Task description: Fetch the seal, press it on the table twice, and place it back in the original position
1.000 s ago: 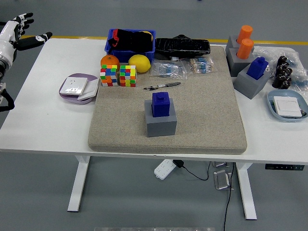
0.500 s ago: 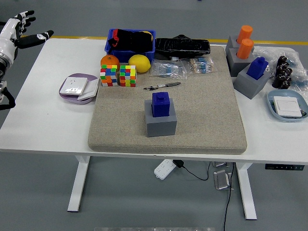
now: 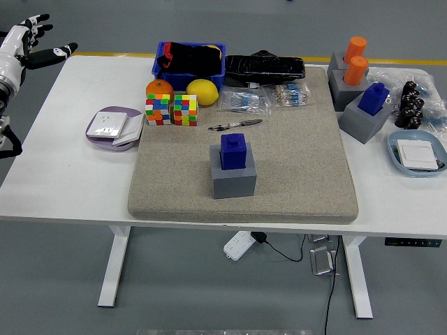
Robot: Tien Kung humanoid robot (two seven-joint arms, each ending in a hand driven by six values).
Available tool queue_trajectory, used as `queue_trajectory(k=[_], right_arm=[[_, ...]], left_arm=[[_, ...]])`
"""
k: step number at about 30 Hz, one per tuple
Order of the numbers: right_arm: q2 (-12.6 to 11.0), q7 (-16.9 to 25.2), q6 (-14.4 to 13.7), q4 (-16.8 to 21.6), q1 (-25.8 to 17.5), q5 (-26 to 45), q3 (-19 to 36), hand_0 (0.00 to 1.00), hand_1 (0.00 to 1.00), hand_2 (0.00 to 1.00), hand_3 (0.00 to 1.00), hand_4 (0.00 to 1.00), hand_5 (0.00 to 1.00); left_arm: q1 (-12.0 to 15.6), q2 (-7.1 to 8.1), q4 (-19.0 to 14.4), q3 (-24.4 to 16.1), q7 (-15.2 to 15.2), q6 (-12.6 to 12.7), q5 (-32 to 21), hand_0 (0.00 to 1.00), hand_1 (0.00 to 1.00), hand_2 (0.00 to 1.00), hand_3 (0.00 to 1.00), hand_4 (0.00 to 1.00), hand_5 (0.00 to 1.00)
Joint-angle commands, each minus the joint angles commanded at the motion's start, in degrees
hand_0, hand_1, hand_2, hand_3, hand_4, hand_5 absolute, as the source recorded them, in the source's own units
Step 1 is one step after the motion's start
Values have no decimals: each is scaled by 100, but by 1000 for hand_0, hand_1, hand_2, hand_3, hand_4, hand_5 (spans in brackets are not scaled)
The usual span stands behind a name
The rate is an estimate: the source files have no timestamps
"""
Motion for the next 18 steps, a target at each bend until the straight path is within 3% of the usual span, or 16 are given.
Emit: queue_trajectory(k=[18], right_arm=[[-9,18,2,4,-5,5,-55,802,709,703,661,767,557]], left_arm=[[7,34,-30,-1,2,-1,22,993,970,895,943,803,168]])
